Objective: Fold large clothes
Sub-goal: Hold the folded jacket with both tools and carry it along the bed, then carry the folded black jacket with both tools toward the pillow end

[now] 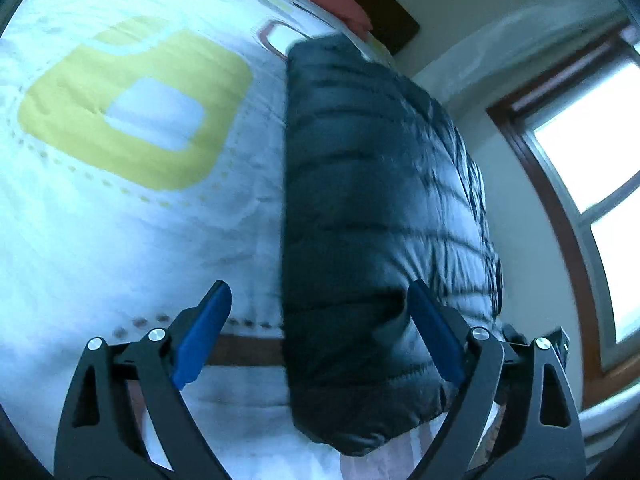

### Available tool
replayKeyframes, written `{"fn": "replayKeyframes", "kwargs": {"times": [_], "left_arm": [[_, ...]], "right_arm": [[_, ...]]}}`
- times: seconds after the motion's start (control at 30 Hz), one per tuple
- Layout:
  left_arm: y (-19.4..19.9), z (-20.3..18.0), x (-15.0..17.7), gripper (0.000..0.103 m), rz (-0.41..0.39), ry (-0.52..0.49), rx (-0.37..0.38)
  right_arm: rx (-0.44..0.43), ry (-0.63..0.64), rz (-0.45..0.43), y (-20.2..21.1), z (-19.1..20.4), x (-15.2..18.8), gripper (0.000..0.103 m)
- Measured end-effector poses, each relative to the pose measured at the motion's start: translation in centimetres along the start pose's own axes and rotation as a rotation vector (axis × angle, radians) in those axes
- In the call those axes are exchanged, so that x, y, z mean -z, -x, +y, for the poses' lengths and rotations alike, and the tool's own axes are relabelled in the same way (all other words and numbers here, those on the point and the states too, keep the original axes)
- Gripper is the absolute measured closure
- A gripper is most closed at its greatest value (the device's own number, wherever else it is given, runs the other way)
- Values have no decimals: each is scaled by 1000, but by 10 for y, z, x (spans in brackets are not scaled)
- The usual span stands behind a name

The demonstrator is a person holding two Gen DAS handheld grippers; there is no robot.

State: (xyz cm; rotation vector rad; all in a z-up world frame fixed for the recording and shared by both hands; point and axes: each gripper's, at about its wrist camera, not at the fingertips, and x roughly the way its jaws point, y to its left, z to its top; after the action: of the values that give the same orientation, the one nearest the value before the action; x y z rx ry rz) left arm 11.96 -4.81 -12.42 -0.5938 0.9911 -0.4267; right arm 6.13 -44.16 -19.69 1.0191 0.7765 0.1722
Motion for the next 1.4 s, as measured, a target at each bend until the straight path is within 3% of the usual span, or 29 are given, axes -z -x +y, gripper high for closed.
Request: {"fn": "replayKeyframes", "kwargs": {"times": [0.13,0.37,0.67,0.8,1.0,1.27,1.4], "left_arm": [[6,12,-32,13,-31,89,34],[-19,6,-72,12,-6,134,76],[-70,7,-89,9,48,261,78],[-84,2,-83,7,52,251,97],[-96,2,-77,2,55,235,107],[-96,-5,-73,2,65,182,143],[-99,-6,-74,2,75,160,146]], "right_arm": [[58,47,-50,3,31,-24,28],[136,111,-110,-58,92,-83,27],[312,90,-61,-129,51,-115,25],[198,-18,-47,-134,10,-111,17],[134,17,-36,-137,1,-110,15],[60,46,-9,-135,-10,-110,16],[36,47,6,-142,-9,-108,24]]}}
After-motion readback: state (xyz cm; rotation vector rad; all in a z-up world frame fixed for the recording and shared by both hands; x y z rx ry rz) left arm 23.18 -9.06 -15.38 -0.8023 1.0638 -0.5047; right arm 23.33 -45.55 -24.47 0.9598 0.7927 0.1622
